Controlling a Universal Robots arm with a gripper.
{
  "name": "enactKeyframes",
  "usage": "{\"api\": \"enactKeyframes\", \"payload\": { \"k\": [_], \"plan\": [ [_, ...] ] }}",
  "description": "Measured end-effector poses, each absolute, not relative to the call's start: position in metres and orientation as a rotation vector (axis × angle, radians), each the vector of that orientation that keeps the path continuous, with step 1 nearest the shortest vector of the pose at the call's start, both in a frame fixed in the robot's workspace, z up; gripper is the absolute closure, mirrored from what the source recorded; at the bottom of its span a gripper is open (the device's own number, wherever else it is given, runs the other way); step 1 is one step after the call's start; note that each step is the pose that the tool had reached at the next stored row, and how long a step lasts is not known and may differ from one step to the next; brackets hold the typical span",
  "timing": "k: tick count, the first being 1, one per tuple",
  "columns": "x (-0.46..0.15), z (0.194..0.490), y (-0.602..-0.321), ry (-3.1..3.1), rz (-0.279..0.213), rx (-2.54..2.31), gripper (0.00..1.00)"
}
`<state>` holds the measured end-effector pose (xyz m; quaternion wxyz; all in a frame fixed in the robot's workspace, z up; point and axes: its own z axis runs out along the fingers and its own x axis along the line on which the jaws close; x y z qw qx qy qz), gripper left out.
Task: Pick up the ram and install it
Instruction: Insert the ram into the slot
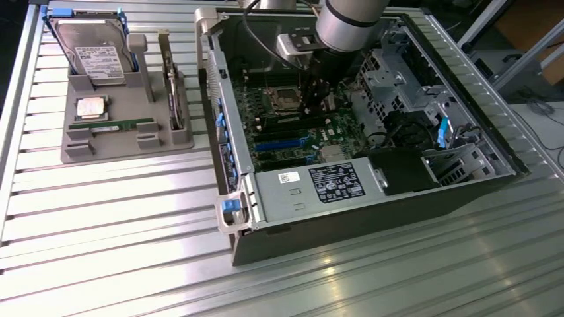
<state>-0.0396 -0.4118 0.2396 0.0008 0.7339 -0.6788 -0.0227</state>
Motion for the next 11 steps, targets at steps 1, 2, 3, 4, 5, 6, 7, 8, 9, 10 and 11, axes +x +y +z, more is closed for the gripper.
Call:
{"api": "enactKeyframes", "payload": {
  "k": [1, 2, 3, 4, 5, 6, 7, 8, 9, 10, 11],
  "plan": [
    [-0.0396, 0.2391, -0.4118, -2.131, -0.071, 2.305, 0.86],
    [-0.0396, 0.2386, -0.4118, -2.131, -0.071, 2.304, 0.86],
    [-0.0396, 0.2381, -0.4118, -2.131, -0.071, 2.304, 0.86],
    [-0.0396, 0.2376, -0.4119, -2.131, -0.071, 2.304, 0.86],
    [-0.0396, 0.237, -0.4118, -2.131, -0.071, 2.304, 0.86],
    [-0.0396, 0.2365, -0.4117, -2.131, -0.071, 2.304, 0.86],
    [-0.0399, 0.2356, -0.4114, -2.131, -0.07, 2.304, 0.86],
    [-0.0401, 0.235, -0.4115, -2.131, -0.07, 2.304, 0.86],
    [-0.0402, 0.2347, -0.4114, -2.131, -0.07, 2.304, 0.86],
    [-0.0403, 0.2344, -0.4114, -2.131, -0.07, 2.304, 0.86],
    [-0.0404, 0.2339, -0.4115, -2.13, -0.069, 2.303, 0.86]
  ]
}}
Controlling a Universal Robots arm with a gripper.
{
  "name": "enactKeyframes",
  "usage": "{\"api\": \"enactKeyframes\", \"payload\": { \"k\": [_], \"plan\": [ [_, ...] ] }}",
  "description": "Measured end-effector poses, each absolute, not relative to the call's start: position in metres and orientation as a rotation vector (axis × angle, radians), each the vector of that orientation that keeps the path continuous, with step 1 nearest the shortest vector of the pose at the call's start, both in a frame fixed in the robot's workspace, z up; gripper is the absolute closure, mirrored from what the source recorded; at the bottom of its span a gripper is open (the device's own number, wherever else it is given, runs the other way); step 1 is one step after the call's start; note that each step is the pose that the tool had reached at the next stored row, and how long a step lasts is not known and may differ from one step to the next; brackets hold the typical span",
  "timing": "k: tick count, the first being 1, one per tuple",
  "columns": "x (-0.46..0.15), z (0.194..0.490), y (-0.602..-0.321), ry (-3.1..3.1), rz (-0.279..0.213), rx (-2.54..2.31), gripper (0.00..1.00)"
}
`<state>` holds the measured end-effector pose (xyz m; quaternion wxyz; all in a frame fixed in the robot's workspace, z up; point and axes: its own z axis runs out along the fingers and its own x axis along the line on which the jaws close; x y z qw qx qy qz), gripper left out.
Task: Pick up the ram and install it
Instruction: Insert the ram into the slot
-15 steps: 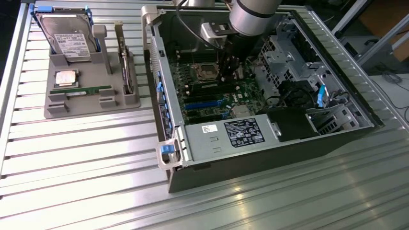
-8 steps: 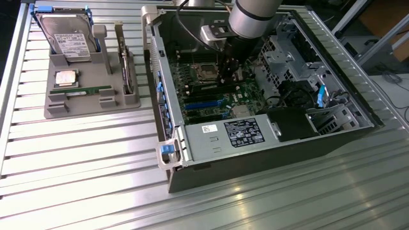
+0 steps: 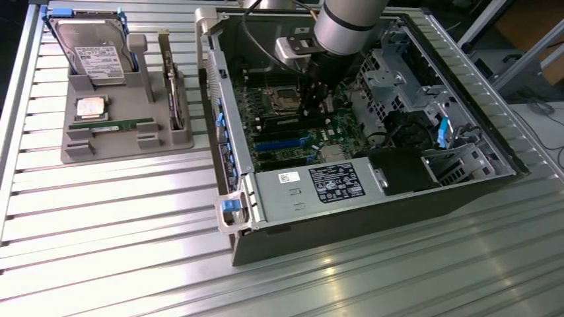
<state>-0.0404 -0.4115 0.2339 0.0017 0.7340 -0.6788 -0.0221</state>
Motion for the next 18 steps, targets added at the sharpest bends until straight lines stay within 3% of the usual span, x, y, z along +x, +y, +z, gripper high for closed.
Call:
{"api": "enactKeyframes", "payload": {
  "k": [18],
  "plan": [
    [-0.0404, 0.2429, -0.415, -2.216, -0.067, 2.221, 0.86]
  ]
}}
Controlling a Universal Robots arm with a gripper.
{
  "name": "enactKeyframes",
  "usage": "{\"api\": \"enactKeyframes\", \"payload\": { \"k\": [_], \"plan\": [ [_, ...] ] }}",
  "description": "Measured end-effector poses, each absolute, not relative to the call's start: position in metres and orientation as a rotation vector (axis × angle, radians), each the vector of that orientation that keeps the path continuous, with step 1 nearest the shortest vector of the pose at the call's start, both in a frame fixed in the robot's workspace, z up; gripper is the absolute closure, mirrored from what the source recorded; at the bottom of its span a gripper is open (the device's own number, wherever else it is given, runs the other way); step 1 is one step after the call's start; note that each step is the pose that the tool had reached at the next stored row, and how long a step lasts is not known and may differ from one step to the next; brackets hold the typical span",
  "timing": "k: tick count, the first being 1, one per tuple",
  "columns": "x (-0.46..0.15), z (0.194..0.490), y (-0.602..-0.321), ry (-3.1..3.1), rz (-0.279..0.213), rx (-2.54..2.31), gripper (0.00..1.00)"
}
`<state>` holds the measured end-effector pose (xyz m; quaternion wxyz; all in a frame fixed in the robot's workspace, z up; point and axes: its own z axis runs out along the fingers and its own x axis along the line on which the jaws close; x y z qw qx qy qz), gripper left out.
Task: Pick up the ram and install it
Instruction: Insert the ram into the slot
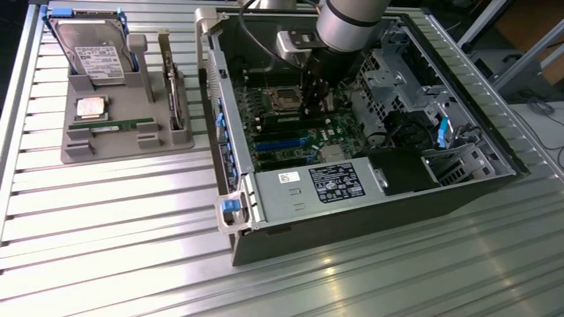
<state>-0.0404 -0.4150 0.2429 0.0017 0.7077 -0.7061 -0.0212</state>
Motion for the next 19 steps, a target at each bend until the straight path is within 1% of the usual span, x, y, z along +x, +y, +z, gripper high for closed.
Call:
{"api": "enactKeyframes", "payload": {
  "k": [8, 9, 11, 12, 19],
  "plan": [
    [-0.0403, 0.2427, -0.4161, -2.201, -0.056, 2.227, 0.86],
    [-0.0403, 0.2427, -0.4161, -2.196, -0.046, 2.222, 0.86],
    [-0.0402, 0.2428, -0.4159, -2.18, -0.007, 2.204, 0.86],
    [-0.0402, 0.2427, -0.4154, -2.168, 0.02, 2.191, 0.86],
    [-0.0403, 0.2428, -0.408, -2.167, 0.021, 2.191, 0.86]
  ]
}}
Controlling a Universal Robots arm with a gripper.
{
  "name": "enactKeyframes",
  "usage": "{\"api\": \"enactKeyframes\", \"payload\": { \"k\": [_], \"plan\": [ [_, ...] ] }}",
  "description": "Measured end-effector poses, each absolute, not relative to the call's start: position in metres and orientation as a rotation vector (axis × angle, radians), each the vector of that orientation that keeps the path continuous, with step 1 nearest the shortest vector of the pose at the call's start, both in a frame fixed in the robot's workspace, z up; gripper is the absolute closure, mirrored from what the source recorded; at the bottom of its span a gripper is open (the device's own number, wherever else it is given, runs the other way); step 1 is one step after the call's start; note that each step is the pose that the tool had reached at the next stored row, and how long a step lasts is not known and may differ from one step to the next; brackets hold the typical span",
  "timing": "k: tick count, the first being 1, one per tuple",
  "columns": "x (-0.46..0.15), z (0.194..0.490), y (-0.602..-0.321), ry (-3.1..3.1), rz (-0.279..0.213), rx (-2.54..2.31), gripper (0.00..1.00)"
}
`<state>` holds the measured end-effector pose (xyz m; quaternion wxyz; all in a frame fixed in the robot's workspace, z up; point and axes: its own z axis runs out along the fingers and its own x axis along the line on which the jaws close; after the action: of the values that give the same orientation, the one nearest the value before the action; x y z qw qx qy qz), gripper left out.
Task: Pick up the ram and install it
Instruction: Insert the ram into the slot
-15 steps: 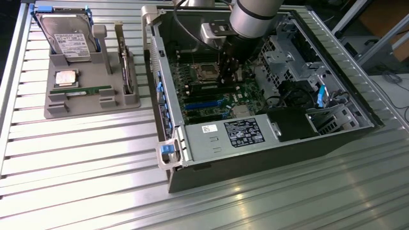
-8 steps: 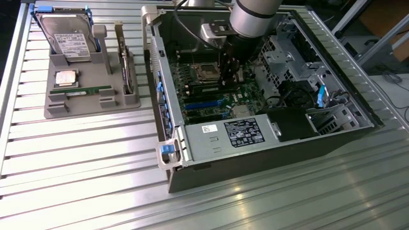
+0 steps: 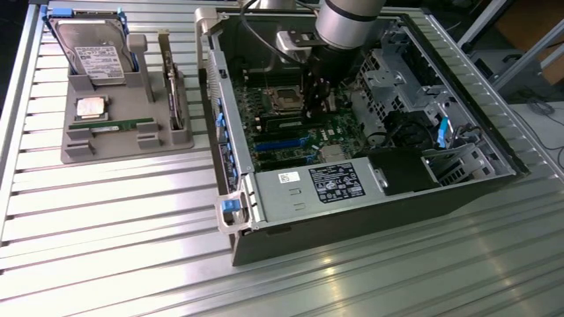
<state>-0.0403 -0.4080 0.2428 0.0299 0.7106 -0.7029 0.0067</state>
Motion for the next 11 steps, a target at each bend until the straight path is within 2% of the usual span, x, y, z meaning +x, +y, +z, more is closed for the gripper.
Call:
{"api": "enactKeyframes", "payload": {
  "k": [11],
  "plan": [
    [-0.0403, 0.2415, -0.403, -2.167, 0.02, 2.191, 0.86]
  ]
}}
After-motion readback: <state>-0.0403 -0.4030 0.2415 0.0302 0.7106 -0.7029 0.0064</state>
